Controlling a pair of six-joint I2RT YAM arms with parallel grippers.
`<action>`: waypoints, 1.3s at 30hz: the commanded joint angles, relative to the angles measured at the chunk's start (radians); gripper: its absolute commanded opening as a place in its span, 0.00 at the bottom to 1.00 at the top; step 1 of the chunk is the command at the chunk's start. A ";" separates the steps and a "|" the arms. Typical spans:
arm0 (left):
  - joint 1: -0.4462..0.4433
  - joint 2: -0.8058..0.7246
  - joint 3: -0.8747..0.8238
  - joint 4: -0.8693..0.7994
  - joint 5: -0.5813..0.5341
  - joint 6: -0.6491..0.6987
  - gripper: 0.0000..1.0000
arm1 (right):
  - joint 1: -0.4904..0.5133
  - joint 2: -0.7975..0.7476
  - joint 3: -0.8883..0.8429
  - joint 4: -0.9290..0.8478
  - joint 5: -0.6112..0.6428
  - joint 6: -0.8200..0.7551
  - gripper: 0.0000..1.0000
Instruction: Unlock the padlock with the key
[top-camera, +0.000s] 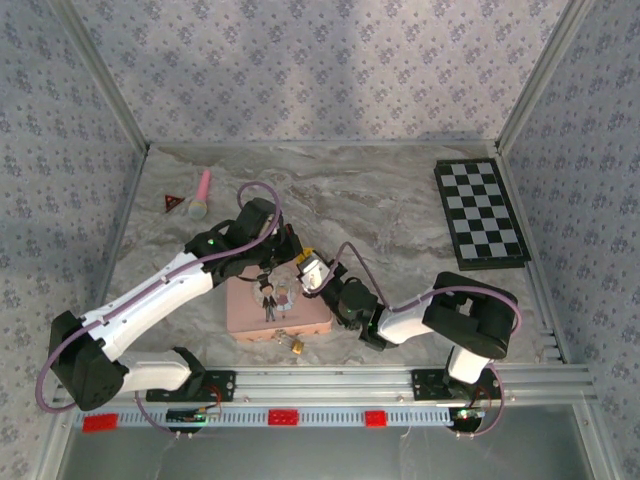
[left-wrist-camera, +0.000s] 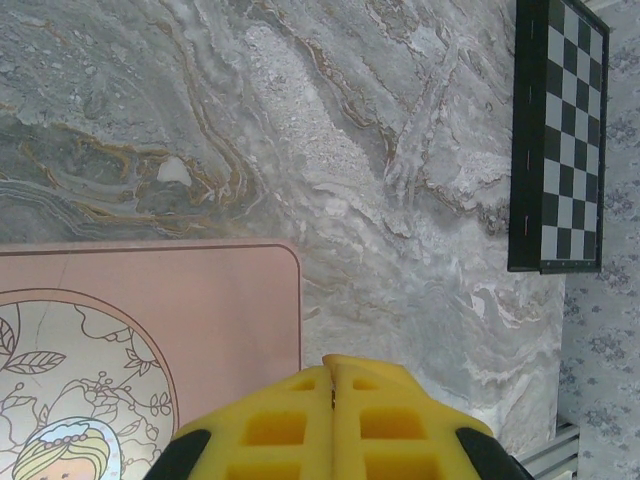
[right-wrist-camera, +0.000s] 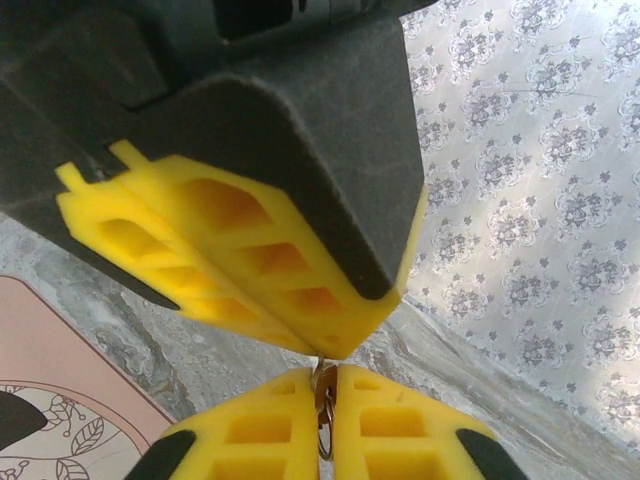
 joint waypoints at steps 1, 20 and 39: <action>-0.003 -0.008 -0.005 0.029 0.035 0.006 0.00 | 0.000 -0.011 0.024 0.003 0.038 0.018 0.05; 0.099 -0.085 -0.004 0.036 0.095 0.153 0.45 | -0.015 -0.244 -0.056 -0.278 0.076 0.355 0.00; -0.001 -0.273 0.012 -0.613 -0.254 0.366 0.47 | -0.383 -0.907 -0.076 -1.289 -0.731 0.932 0.00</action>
